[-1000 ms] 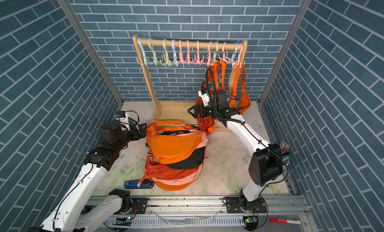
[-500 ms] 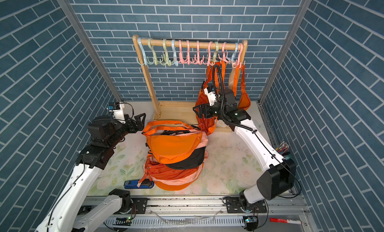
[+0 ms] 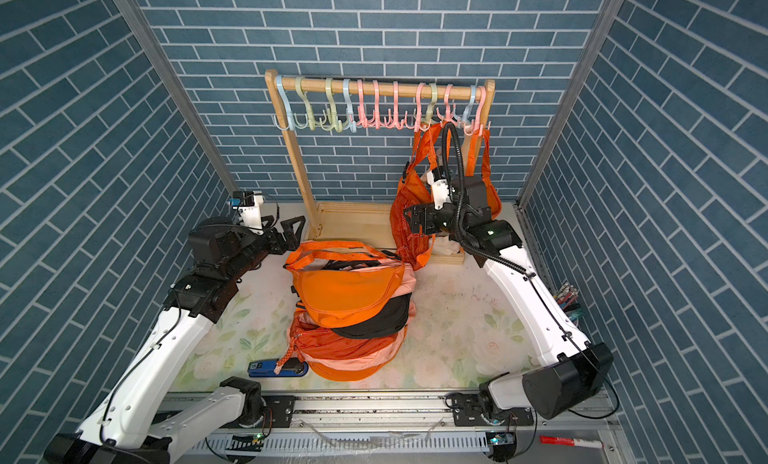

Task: Take the bag off the hook
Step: Pick up the bag from the hook.

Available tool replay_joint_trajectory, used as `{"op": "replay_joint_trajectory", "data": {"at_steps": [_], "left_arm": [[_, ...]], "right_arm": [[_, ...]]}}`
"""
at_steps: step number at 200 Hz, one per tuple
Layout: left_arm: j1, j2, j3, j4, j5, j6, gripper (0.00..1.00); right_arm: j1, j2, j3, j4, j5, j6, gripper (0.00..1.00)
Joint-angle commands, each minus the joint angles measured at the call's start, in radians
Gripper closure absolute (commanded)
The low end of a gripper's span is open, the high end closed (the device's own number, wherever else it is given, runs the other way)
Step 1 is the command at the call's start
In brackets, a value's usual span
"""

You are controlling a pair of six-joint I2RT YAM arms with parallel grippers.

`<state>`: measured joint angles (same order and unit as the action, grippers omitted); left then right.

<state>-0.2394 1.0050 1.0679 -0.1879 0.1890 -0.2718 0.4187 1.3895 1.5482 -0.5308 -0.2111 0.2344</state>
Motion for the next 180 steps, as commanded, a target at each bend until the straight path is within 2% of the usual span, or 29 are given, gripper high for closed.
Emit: {"op": "replay_joint_trajectory", "data": {"at_steps": [1,39,69,110,180], "left_arm": [[-0.005,0.003,-0.030,0.042,0.028,0.007,0.02],[-0.006,0.009,-0.072,0.059,0.102,-0.023,0.02],[-0.014,-0.003,-0.076,0.059,0.102,-0.010,0.02],[-0.014,0.001,-0.079,0.064,0.128,-0.025,0.02],[-0.013,0.005,-0.079,0.064,0.136,-0.022,0.02]], "right_arm": [[-0.046,0.007,0.060,-0.050,0.036,-0.003,0.12],[-0.107,0.070,0.161,-0.096,0.004,0.028,0.32],[-0.130,0.121,0.206,-0.097,-0.039,0.049,0.34],[-0.139,0.215,0.294,-0.120,-0.108,0.066,0.44],[-0.149,0.387,0.489,-0.188,-0.134,0.059,0.52]]}}
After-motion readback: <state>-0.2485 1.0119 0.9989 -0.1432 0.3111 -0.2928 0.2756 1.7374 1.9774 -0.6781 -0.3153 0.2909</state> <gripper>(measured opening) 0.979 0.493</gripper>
